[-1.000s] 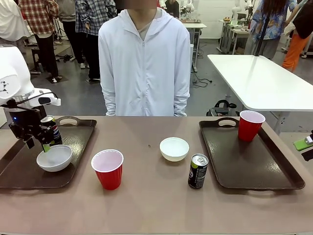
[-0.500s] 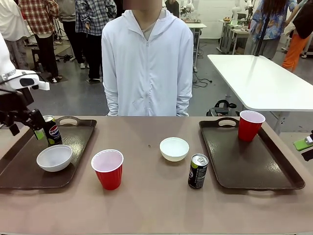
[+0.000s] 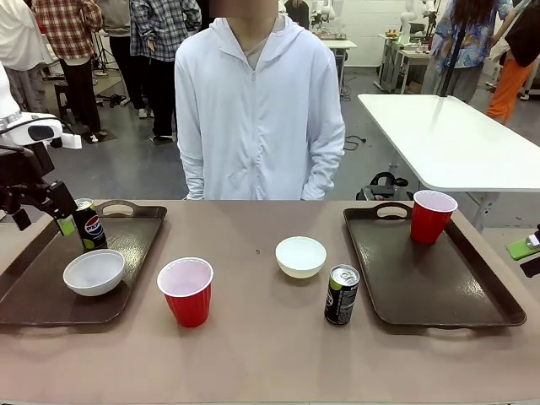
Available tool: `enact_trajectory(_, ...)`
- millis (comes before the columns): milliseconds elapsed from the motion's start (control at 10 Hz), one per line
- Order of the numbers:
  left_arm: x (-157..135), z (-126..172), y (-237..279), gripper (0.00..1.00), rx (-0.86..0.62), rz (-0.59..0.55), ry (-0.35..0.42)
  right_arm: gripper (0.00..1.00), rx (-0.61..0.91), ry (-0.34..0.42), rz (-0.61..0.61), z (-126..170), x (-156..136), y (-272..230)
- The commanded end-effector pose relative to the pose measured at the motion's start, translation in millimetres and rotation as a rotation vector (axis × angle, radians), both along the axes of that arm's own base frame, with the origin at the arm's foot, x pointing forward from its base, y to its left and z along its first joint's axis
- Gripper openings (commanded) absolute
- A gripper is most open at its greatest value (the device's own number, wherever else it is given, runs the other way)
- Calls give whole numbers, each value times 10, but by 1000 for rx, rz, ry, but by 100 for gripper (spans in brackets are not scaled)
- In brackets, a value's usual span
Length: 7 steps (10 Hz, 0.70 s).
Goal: Prepare tableware on both trays.
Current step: Pick up a Picnic Bowl from the table and place it on a Handle tray.
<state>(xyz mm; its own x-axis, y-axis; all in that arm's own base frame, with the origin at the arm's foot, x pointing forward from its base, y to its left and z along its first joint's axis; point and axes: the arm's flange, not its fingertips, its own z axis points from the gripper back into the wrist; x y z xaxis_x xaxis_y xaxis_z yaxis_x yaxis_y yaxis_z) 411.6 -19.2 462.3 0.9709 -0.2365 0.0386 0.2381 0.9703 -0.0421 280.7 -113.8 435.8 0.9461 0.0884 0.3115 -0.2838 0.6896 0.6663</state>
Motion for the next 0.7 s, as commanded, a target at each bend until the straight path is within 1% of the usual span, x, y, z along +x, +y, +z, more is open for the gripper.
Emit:
enact_trajectory(0,5,-24,-2,100,10,-5,-13,100,12,-3,4,0,3,-1)
enact_trajectory(200,5,-24,-2,100,10,-5,-13,100,12,-3,4,0,3,-1)
enact_trajectory(300,1,-4,-1,100,0,0,1,100,12,-3,4,0,3,-1)
enact_trajectory(400,193,291,339,100,-210,-20,13,100,12,-3,4,0,3,-1)
enact_trajectory(500,202,269,600,100,-353,2,13,100,12,-3,4,0,3,-1)
enact_trajectory(600,115,106,819,100,-482,29,19,100,12,-3,4,0,3,-1)
